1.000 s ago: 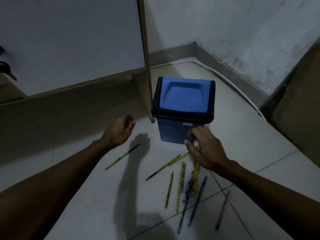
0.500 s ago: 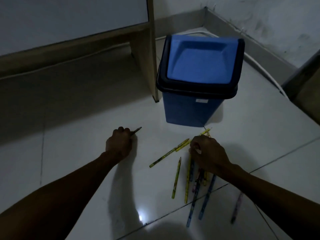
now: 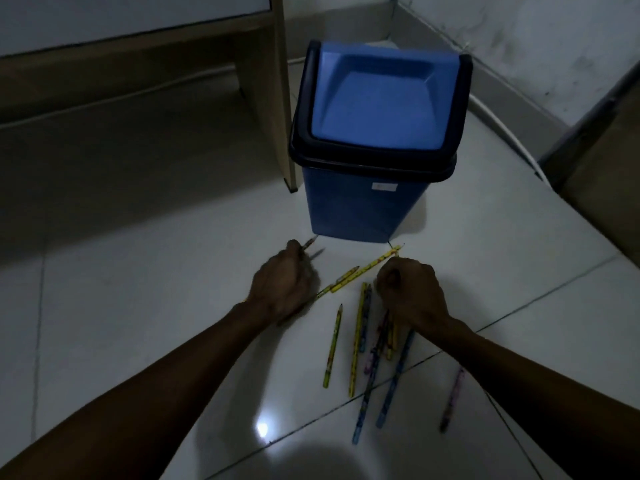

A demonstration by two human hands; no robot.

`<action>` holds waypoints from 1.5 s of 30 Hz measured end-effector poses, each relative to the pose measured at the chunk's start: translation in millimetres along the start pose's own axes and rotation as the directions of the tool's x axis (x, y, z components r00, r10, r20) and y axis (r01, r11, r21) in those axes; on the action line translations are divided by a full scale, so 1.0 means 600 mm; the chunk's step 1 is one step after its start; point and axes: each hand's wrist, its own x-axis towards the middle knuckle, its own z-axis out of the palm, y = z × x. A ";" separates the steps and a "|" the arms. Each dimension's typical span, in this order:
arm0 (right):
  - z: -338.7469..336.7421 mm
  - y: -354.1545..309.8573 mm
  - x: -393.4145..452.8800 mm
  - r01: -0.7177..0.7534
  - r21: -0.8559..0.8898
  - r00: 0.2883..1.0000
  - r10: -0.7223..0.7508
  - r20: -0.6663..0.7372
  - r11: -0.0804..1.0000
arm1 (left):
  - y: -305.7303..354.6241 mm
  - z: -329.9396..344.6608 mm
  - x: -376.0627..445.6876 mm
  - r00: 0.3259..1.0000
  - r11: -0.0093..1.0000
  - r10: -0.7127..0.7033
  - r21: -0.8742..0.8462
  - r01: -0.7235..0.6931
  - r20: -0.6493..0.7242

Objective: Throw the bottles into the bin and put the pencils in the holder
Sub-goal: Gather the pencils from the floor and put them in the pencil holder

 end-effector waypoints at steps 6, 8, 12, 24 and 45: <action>-0.021 0.018 0.014 -0.155 0.093 0.984 0.162 -0.073 0.984 | 0.019 0.031 0.024 0.966 0.998 -0.024 0.066 0.008 0.258; -0.028 0.024 0.018 -0.202 0.098 0.974 0.210 -0.082 0.975 | 0.012 0.037 0.028 0.960 0.995 0.006 0.095 -0.034 0.281; -0.030 0.034 0.041 -0.346 0.200 0.924 0.370 -0.093 0.917 | 0.003 0.044 0.036 0.959 0.986 0.047 0.139 -0.089 0.280; -0.021 0.055 0.138 -0.632 0.430 0.716 0.698 0.006 0.645 | 0.022 -0.021 0.025 0.978 0.992 -0.013 -0.120 0.038 0.207; -0.029 0.042 0.137 -0.588 0.668 0.694 0.709 0.127 0.456 | 0.018 0.012 -0.001 0.936 0.770 -0.273 -0.534 0.350 0.221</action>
